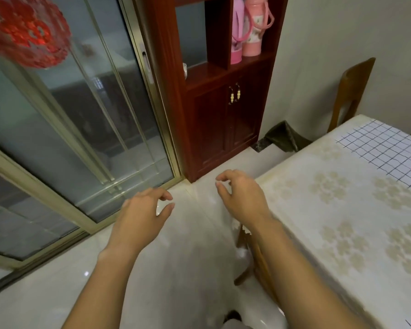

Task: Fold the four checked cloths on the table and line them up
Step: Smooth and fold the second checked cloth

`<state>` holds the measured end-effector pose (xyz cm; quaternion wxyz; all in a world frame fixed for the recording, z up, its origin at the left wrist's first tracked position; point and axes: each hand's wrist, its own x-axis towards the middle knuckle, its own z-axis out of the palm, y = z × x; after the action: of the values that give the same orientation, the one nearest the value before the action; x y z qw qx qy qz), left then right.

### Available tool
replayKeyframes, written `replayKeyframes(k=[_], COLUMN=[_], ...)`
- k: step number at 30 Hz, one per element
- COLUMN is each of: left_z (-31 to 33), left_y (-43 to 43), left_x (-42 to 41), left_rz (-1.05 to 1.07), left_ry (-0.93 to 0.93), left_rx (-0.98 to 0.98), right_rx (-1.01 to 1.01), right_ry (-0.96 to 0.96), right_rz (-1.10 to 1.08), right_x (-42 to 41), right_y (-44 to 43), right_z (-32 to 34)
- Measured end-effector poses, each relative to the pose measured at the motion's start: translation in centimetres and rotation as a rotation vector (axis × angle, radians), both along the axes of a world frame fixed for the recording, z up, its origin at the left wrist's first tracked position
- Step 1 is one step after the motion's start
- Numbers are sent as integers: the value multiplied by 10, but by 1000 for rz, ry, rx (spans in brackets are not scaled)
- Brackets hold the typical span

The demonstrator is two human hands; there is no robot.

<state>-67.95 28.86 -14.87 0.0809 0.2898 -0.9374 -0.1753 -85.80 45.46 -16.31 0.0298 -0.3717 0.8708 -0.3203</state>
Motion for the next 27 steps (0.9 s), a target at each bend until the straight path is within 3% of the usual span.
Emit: replayKeyframes(k=[11,20,27], left_z=[-30,-4,-2], left_y=[-123,-248,-275], left_x=[-146,-273,-360], left_rz=[-211,-451,-698], left_ry=[19,105,72], left_rx=[53,64,58], right_rx=[-16,-22,70], right_ry=[19,94,105], right_rz=[-177,-409,-618], right_x=[-108,-178,-201], right_y=[-68,-176,-188], right_z=[-17,8,-5])
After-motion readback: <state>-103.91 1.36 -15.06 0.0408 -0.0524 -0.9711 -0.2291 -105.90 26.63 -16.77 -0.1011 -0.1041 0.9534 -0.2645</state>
